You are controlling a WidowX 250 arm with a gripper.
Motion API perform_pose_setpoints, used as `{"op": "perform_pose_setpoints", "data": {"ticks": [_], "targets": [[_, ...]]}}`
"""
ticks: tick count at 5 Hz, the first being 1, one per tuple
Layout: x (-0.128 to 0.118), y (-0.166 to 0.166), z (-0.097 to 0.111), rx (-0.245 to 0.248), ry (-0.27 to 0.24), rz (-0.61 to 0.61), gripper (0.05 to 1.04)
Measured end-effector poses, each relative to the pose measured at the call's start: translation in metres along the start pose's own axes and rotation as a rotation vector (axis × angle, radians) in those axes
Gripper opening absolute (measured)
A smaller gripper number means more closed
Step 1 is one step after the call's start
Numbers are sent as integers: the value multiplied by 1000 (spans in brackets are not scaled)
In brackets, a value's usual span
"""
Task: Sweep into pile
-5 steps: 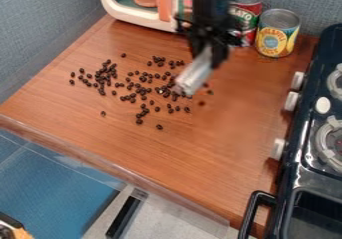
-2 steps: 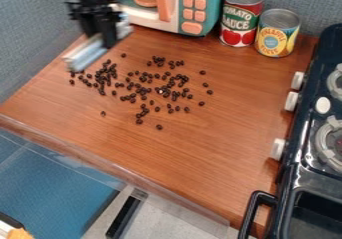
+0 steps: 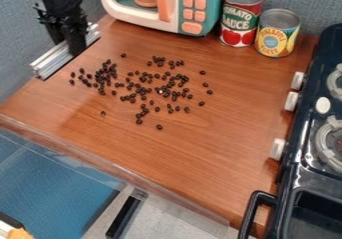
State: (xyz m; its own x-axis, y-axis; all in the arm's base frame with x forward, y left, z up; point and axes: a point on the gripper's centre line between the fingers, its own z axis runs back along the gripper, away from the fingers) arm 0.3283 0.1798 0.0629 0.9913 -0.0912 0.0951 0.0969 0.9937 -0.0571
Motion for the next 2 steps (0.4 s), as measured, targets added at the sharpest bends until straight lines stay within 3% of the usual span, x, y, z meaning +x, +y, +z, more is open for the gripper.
{"op": "perform_pose_setpoints", "data": {"ticks": [1,2], "targets": [[3,10,0,87,-42,5,380],[15,8,5,131,-49,12,380]]}}
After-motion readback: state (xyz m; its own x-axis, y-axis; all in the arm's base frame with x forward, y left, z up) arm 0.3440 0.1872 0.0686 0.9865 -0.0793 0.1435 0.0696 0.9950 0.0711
